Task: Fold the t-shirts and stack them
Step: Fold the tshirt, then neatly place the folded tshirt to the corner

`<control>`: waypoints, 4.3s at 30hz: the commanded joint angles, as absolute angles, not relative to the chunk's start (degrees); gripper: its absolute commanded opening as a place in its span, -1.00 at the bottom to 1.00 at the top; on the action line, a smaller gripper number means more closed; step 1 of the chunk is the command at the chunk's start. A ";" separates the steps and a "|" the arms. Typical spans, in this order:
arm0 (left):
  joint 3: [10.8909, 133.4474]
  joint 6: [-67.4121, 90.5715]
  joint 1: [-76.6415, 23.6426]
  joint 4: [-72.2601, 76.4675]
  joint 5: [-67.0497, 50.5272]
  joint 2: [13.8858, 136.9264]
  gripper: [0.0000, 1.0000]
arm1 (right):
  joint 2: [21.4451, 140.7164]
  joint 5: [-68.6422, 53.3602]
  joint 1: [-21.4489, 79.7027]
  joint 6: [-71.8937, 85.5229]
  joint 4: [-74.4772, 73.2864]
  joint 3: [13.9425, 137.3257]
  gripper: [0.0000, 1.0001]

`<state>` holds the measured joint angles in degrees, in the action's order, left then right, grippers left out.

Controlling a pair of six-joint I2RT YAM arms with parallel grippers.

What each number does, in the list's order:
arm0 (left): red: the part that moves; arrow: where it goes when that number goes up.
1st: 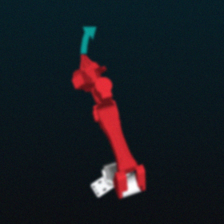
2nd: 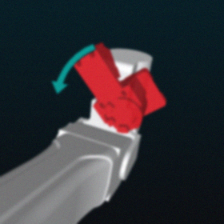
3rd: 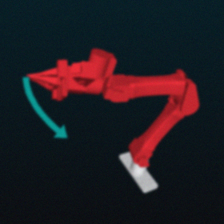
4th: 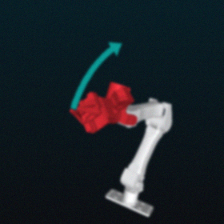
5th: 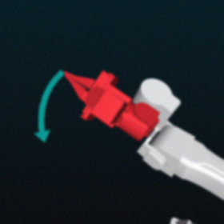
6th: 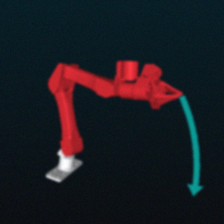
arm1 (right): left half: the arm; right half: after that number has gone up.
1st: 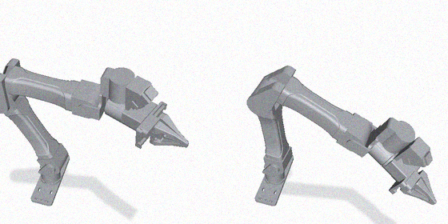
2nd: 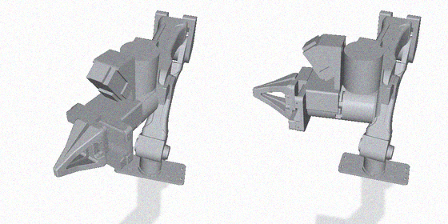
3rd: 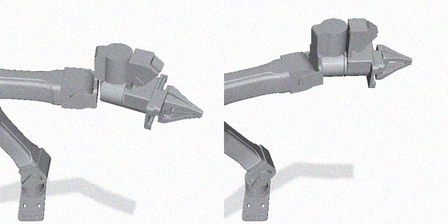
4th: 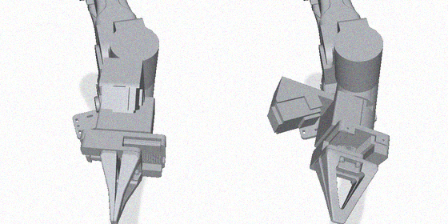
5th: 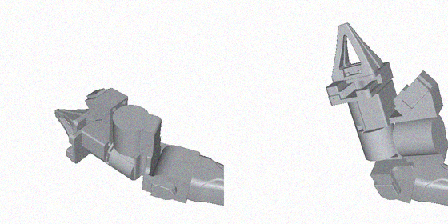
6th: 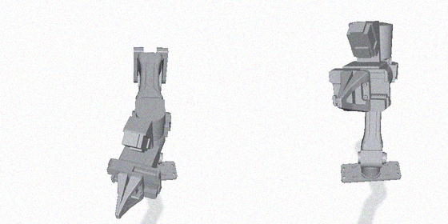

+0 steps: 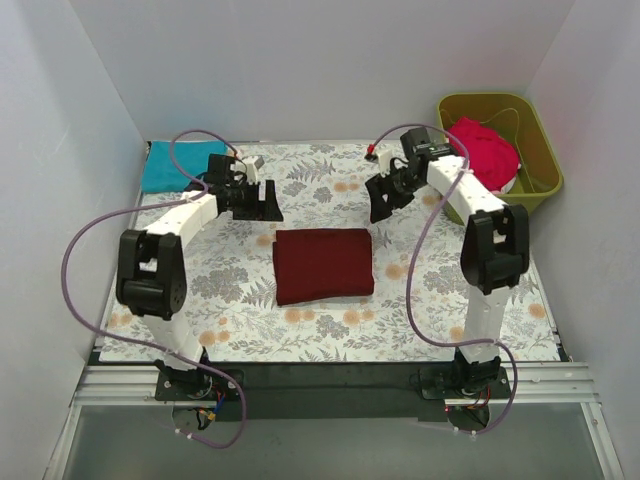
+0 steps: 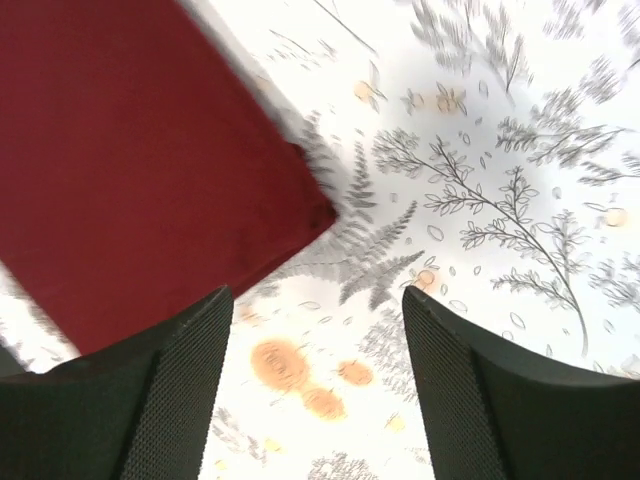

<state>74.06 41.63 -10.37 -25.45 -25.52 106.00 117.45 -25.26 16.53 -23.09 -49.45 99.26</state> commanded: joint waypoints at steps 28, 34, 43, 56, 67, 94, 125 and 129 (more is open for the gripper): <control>50.62 56.79 -14.24 -23.02 -51.31 101.17 0.75 | 107.87 -49.91 23.64 -10.89 -33.92 65.38 0.55; 52.73 55.10 -16.78 -21.63 -61.35 85.27 0.78 | 97.21 -57.92 23.20 -13.27 -37.88 74.08 0.83; 59.67 69.69 -19.25 -4.58 -55.29 100.68 0.79 | 108.44 -53.79 21.19 -6.77 -31.38 82.07 0.87; 61.61 76.56 -11.87 4.40 -55.19 115.24 0.71 | 128.58 -50.97 14.77 -8.44 -30.15 95.18 0.80; 70.57 80.86 -12.22 6.85 -53.71 113.72 0.72 | 120.14 -55.03 15.82 0.79 -22.94 95.19 0.84; 62.68 73.92 -5.54 -5.53 -55.36 93.19 0.80 | 106.71 -59.50 24.68 13.00 -15.30 83.60 0.82; 58.62 71.28 3.69 -21.44 -39.93 84.73 0.89 | 106.53 -42.13 33.83 -2.90 -29.00 86.21 0.38; 59.59 71.72 5.01 -23.02 -34.90 84.81 0.89 | 105.82 -18.35 41.55 -6.06 -28.48 89.38 0.16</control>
<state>57.19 71.59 3.68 -20.88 -40.71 85.52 107.09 -36.73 36.45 -2.04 -27.55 86.30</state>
